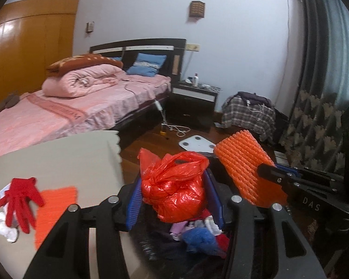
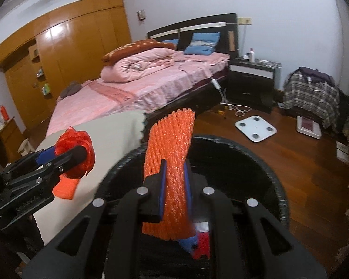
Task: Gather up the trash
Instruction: 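Carry the red bag and orange mesh over the bin and release both, then move both open grippers back to the remaining items on the bed, then grasp the white tissue with the left gripper while the right grasps the second orange mesh, then lift the white tissue and orange mesh with both grippers toward the bin, then hold both items over the bin and open both grippers, then move both open grippers back toward the red glove and white box, then grasp the red glove with the right gripper and lift it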
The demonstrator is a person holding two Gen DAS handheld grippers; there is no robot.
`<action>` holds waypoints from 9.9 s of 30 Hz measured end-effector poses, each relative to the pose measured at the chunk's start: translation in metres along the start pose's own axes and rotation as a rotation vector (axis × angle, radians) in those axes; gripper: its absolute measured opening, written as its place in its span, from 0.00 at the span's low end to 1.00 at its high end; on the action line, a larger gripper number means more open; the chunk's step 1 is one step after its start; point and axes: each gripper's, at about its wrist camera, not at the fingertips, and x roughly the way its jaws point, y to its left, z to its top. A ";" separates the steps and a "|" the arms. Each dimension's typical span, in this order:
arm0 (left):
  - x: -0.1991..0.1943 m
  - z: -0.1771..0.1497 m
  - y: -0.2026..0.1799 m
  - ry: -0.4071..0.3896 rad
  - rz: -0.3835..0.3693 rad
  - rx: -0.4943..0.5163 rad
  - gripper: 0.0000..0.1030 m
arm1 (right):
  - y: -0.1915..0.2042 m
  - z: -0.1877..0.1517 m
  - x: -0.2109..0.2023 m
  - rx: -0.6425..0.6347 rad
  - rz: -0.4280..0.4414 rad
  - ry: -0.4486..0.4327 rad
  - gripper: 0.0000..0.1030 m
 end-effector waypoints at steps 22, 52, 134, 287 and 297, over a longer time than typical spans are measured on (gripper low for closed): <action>0.011 0.004 0.013 0.010 -0.003 -0.044 0.83 | -0.034 -0.010 -0.012 0.048 -0.142 -0.052 0.92; -0.116 -0.070 0.238 -0.018 0.567 -0.215 0.87 | 0.216 0.009 0.083 -0.169 0.234 0.039 0.93; -0.084 -0.129 0.274 0.166 0.516 -0.353 0.45 | 0.253 -0.036 0.151 -0.209 0.334 0.278 0.12; -0.144 -0.116 0.354 0.024 0.704 -0.349 0.88 | 0.368 -0.006 0.196 -0.273 0.310 0.183 0.95; -0.139 -0.119 0.363 0.028 0.703 -0.359 0.88 | 0.377 -0.019 0.223 -0.291 0.332 0.258 0.77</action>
